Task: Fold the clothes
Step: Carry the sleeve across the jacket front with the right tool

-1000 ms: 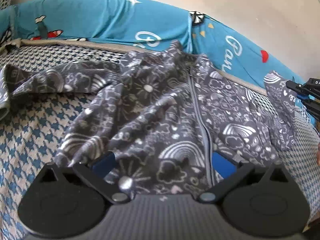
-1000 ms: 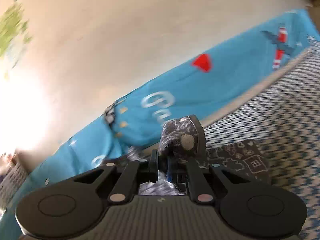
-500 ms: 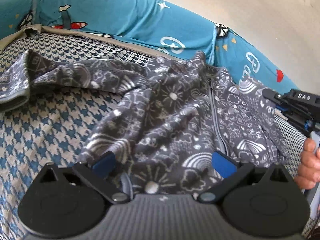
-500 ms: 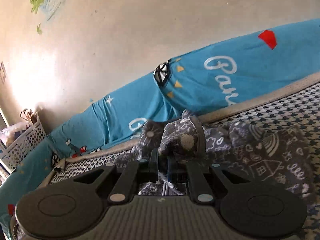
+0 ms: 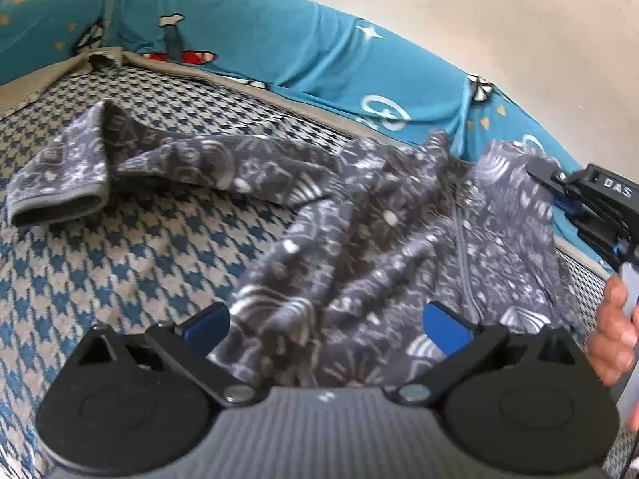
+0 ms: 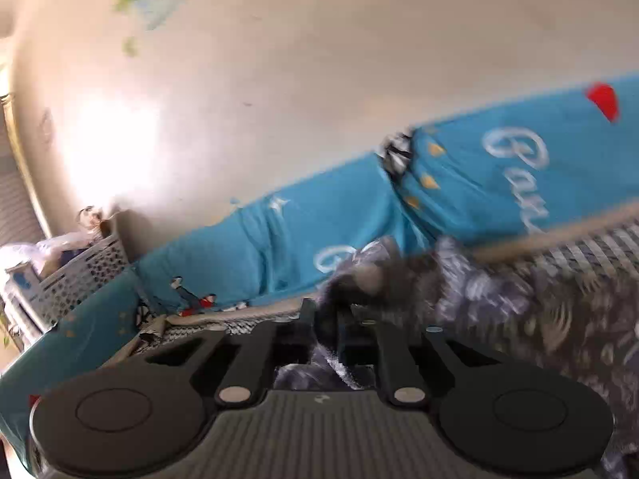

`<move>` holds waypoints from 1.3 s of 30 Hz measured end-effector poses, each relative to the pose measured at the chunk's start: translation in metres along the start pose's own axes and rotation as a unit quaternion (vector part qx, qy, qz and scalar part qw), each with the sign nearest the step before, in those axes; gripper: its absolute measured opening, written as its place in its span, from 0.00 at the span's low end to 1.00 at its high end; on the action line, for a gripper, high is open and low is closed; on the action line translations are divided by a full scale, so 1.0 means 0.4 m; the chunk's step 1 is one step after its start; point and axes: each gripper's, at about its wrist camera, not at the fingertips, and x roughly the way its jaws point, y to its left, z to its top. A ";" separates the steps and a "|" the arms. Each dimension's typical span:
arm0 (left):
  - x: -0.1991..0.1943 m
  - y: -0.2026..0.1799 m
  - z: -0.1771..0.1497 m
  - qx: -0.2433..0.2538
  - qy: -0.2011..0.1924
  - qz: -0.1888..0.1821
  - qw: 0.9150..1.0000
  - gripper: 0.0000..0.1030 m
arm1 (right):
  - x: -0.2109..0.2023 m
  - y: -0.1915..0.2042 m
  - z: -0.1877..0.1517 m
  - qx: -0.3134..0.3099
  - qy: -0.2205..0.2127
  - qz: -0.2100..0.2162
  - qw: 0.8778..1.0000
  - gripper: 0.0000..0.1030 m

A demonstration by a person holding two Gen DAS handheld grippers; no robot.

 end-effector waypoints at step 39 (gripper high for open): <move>0.014 0.032 -0.002 -0.023 0.012 0.014 1.000 1.00 | 0.103 0.124 -0.159 -0.178 0.098 -0.003 0.979 0.02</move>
